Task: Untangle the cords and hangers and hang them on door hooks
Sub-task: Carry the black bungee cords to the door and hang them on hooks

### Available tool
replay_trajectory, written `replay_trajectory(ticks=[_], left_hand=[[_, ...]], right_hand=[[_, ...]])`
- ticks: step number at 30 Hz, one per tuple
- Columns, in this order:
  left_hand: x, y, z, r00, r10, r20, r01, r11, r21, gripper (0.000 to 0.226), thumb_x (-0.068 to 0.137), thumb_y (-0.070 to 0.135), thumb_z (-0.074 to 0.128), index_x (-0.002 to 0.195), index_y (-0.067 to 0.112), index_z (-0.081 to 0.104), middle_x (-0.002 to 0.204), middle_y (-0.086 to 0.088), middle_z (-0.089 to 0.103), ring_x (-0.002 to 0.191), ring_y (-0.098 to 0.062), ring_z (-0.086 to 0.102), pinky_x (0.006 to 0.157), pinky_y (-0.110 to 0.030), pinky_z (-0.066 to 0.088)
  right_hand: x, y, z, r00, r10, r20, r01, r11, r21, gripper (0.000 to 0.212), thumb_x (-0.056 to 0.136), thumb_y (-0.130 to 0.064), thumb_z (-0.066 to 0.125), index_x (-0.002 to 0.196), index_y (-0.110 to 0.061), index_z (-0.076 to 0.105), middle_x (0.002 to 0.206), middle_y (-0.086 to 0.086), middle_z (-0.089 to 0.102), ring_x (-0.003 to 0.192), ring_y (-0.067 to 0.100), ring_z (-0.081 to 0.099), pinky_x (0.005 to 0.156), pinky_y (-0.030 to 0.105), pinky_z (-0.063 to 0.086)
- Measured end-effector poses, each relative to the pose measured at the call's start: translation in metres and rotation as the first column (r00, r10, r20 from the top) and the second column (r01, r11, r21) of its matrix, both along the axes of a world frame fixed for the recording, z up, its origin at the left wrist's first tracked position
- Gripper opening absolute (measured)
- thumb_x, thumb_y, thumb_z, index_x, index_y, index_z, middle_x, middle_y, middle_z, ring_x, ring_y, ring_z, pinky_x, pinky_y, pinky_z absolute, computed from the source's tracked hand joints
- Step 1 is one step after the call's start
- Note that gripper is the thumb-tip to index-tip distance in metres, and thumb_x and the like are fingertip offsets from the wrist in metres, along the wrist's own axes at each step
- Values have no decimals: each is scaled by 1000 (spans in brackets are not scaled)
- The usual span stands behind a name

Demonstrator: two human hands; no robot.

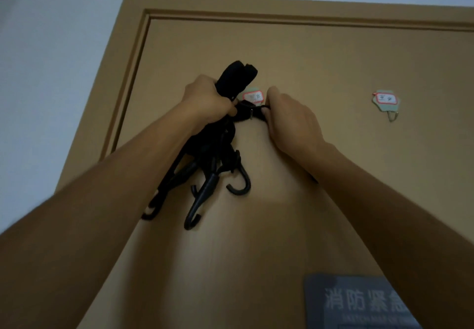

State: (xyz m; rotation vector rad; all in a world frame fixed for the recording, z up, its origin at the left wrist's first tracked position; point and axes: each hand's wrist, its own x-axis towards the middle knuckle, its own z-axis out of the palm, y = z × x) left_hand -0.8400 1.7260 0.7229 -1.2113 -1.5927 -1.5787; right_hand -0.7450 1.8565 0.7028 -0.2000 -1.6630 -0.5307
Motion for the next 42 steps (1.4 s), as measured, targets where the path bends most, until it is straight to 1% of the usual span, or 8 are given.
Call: replay_trajectory(ticks=[7,11,17,21,25,30,35,42], left_hand=[[-1,7,-28,966,-154,209,157,988,3,38,66,15,80,101,7,68,95,-12,70,85,-29,68,81,-40,58],[7,8,-37,947,-201,250,191,979,65,33,66,13,79,98,7,70,94,-12,71,85,-29,69,83,-42,58],[13,-2,-54,941,-219,258,215,976,45,23,71,14,76,93,9,70,92,-10,70,84,-25,68,81,-36,57],[18,-18,-75,894,-336,297,334,941,59,8,79,13,72,82,15,66,85,-4,68,78,-19,66,72,-28,55],[18,-32,-95,906,-326,270,296,944,147,6,82,19,70,80,18,65,80,-1,65,72,-14,63,59,-22,49],[28,-54,-124,925,-310,220,281,947,153,16,83,24,68,69,18,63,69,2,64,65,-10,63,58,-21,48],[60,-70,-167,920,-346,185,318,933,165,21,85,26,67,67,16,61,55,9,61,48,3,59,45,-10,44],[98,-54,-267,845,-456,280,465,884,34,24,87,29,64,65,30,55,47,22,56,49,7,54,48,-6,41]], right_hand=[[-6,-16,-31,999,34,0,-33,991,-127,26,100,-29,36,107,-5,44,100,22,61,87,39,55,62,36,27],[-7,-31,-41,998,68,-9,-68,973,-218,23,100,-23,34,105,-3,45,98,22,62,76,32,47,61,34,25],[2,-34,-62,985,174,-6,-170,951,-256,23,95,-15,37,96,-3,56,88,9,46,90,31,52,65,30,30],[9,-33,-84,976,213,46,-192,940,-281,27,96,-18,38,112,-7,57,110,12,48,103,28,48,76,28,38],[22,-29,-105,958,285,25,-264,914,-308,28,96,-18,40,109,-4,60,110,8,47,108,23,42,79,21,29],[39,-30,-134,940,320,-120,-339,920,-196,32,90,-17,44,110,-1,62,112,16,52,103,28,47,78,15,25],[64,-47,-176,860,457,-229,-505,826,-248,25,86,-23,45,103,-14,61,102,-1,48,92,18,49,70,12,34],[92,-63,-283,784,604,-143,-577,627,-523,15,88,-28,49,86,-20,61,83,-12,57,79,4,55,66,9,39]])
